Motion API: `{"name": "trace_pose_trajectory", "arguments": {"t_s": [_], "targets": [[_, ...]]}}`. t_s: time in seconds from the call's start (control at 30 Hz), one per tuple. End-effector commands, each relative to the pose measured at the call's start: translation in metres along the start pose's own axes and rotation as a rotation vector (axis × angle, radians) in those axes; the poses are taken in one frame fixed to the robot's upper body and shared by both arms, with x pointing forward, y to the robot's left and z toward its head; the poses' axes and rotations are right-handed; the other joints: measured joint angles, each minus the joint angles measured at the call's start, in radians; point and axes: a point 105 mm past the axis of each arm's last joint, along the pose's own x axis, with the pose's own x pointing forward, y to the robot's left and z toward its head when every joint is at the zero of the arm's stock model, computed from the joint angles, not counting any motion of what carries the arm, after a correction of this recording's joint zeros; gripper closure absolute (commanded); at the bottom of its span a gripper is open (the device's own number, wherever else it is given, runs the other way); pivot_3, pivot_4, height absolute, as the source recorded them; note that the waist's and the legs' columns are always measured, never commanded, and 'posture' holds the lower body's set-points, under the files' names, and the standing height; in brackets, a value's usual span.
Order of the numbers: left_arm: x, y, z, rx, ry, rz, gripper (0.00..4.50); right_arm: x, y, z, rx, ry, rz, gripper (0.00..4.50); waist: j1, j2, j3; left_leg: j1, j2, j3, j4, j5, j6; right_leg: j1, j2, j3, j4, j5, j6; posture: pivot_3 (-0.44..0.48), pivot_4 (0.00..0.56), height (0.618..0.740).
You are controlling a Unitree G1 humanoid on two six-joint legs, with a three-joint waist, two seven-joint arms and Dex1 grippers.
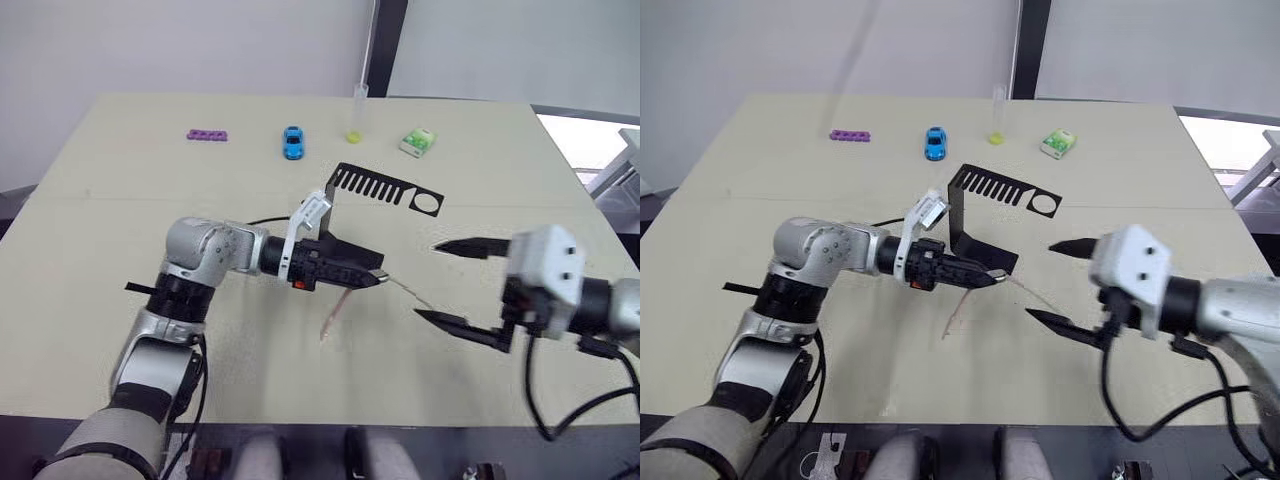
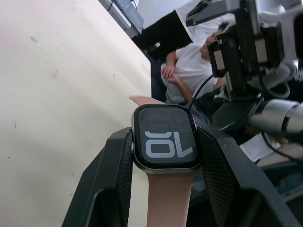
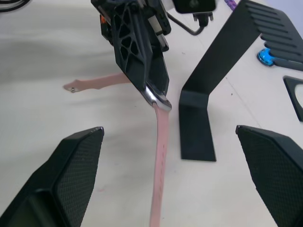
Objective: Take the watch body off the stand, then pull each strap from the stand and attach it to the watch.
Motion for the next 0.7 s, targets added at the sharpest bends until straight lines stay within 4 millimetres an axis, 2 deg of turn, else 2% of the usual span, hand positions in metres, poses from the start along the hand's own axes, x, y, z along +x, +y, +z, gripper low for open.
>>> {"name": "trace_pose_trajectory", "arguments": {"t_s": [0.03,0.1,0.17,0.27,0.57,0.7], "targets": [[-0.005,-0.017,0.003,0.234,0.035,-0.041,2.9,-0.022,0.004,0.008,0.121,-0.077,0.006,0.02,-0.001,0.0,0.0,0.0,0.0,0.0,0.0,0.0,0.0,0.0,0.0,0.0,0.0,0.0,0.0,0.0,0.15,0.74],[-0.009,-0.02,-0.005,0.37,0.09,-0.033,2.9,-0.029,0.004,0.007,0.186,-0.101,-0.004,0.02,-0.001,0.0,0.0,0.001,0.0,0.0,0.0,0.0,0.0,0.001,0.0,0.001,-0.002,0.0,0.0,0.0,0.15,0.74],[-0.012,-0.02,-0.022,0.524,0.197,-0.021,2.9,-0.032,0.005,0.002,0.226,-0.097,-0.006,0.02,-0.002,0.0,0.0,0.001,0.0,0.001,0.0,0.0,0.0,0.001,0.0,0.001,-0.003,0.0,0.0,0.0,0.15,0.74],[-0.011,-0.011,-0.047,0.651,0.307,0.036,2.9,-0.03,0.011,-0.011,0.239,-0.051,0.002,0.02,0.001,0.0,0.0,0.002,0.0,0.002,-0.001,0.0,0.0,0.001,0.0,0.002,-0.004,0.0,0.0,0.0,0.15,0.74],[0.003,0.013,-0.086,0.689,0.376,0.144,2.9,-0.02,0.014,-0.033,0.229,0.013,0.031,0.02,0.002,0.0,0.0,0.002,0.0,0.001,0.001,-0.002,0.003,0.002,0.0,0.002,-0.004,0.0,0.0,0.0,0.15,0.74],[0.006,0.023,-0.091,0.66,0.384,0.2,2.9,-0.017,0.011,-0.041,0.186,0.053,0.038,0.02,0.002,0.0,0.0,0.002,0.0,0.001,0.001,-0.002,0.003,0.002,0.001,0.002,-0.004,0.0,0.0,0.0,0.15,0.74]]}}
